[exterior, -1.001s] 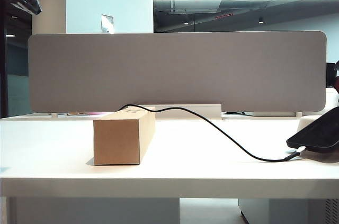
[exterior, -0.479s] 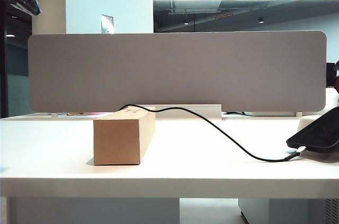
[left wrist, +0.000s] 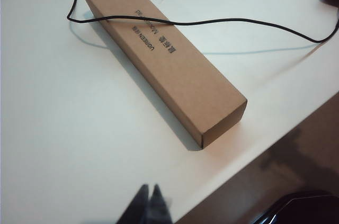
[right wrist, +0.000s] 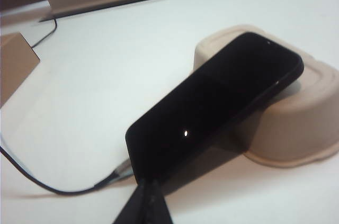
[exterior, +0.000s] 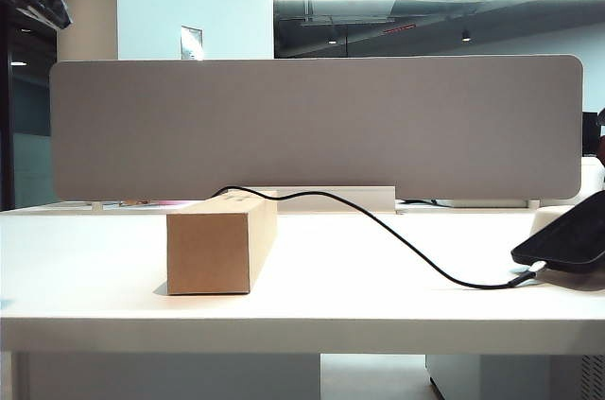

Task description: Pick up the charging cable and the phone, plug the charging cable into the charging port on the phone, and finally place them back on the table.

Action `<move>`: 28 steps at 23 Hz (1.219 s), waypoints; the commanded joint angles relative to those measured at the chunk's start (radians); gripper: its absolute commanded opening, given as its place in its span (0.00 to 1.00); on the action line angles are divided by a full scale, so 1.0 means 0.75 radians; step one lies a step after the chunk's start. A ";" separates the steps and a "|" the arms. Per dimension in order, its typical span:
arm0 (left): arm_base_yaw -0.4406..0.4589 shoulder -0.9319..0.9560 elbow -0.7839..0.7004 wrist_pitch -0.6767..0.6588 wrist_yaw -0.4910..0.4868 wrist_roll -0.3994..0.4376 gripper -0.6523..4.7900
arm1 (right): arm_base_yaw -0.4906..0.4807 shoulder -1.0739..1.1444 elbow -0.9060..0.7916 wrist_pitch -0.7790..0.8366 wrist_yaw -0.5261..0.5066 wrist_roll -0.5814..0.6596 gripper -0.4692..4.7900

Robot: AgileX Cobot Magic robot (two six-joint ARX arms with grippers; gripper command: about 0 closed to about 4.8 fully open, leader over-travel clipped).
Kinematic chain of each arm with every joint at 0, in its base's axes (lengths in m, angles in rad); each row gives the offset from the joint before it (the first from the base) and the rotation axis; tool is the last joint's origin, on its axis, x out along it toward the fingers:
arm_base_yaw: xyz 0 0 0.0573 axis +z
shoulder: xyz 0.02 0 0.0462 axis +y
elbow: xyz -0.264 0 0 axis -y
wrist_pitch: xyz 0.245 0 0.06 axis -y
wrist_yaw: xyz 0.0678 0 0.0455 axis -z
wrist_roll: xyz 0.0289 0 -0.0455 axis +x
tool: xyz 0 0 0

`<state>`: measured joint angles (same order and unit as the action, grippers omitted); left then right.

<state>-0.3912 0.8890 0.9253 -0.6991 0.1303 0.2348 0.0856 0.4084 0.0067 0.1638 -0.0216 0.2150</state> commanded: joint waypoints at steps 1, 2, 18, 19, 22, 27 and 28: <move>-0.001 -0.003 0.002 0.007 0.007 0.007 0.11 | -0.001 0.001 -0.008 -0.015 0.075 -0.010 0.08; -0.001 -0.003 0.002 0.007 0.007 0.007 0.11 | -0.001 0.001 -0.008 -0.019 0.110 -0.012 0.08; -0.001 -0.003 0.002 0.076 0.006 -0.005 0.11 | 0.000 0.001 -0.008 -0.053 0.190 -0.012 0.09; -0.001 -0.003 0.002 0.084 0.006 -0.005 0.11 | 0.000 0.001 -0.008 -0.054 0.190 -0.012 0.09; -0.001 -0.003 0.002 0.100 0.006 -0.005 0.11 | -0.003 -0.075 -0.008 -0.104 0.186 -0.012 0.09; -0.001 -0.003 0.000 0.160 0.005 -0.004 0.11 | -0.090 -0.318 -0.008 -0.173 0.176 -0.012 0.09; -0.001 -0.003 0.000 0.168 0.005 -0.004 0.11 | -0.110 -0.345 -0.008 -0.173 0.176 -0.012 0.09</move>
<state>-0.3912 0.8894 0.9249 -0.6018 0.1303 0.2344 0.0185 0.1673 0.0067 0.0303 0.1085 0.2100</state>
